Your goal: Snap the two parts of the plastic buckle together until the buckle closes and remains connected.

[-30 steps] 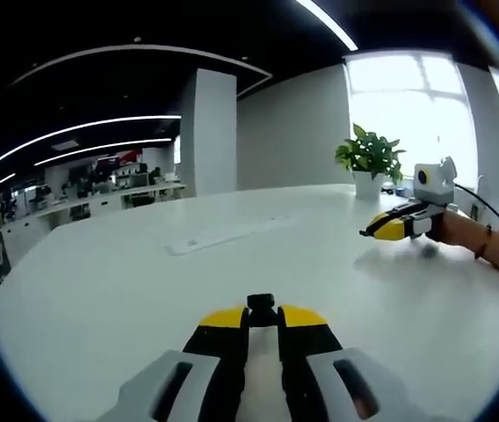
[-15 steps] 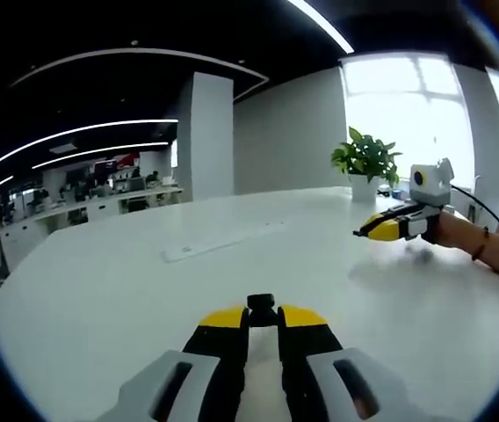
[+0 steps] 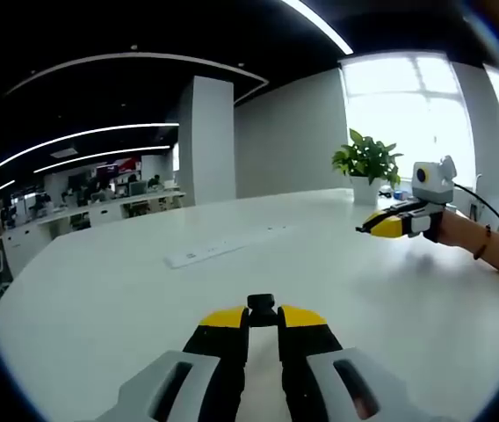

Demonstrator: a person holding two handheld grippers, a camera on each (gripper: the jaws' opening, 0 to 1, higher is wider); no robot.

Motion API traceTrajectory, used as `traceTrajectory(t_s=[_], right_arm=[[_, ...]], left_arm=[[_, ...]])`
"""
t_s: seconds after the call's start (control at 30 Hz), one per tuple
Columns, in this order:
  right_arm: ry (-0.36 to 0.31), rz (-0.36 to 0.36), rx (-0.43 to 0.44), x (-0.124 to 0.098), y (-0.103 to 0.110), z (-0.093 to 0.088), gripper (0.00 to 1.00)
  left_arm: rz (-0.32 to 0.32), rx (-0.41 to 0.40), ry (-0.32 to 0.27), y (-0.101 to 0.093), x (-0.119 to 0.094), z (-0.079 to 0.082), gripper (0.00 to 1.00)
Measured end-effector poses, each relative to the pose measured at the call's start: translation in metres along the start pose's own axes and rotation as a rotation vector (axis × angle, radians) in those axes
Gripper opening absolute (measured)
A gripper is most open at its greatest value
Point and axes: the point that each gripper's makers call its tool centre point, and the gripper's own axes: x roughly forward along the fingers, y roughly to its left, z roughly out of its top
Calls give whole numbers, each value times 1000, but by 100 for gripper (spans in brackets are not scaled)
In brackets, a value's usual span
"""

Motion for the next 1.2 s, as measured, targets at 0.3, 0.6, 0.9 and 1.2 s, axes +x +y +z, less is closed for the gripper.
traceTrajectory(t_s=[0.3,0.6,0.9,1.2], right_arm=[[-9,-5,-15,-2,2,5,11],[-20,-10,-25,-2,-2,13,11],[-38,-16,-33,-6,-3,19,11],[-68,-14,-39,-11,0,30,11]], left_arm=[[1,4,-15,-8,-10,2,11],[-4,49,-32,-24,-19,11,11],[-6,45,-60,-23,-22,18,11],[7,32,-89,-21,-32,23,11]])
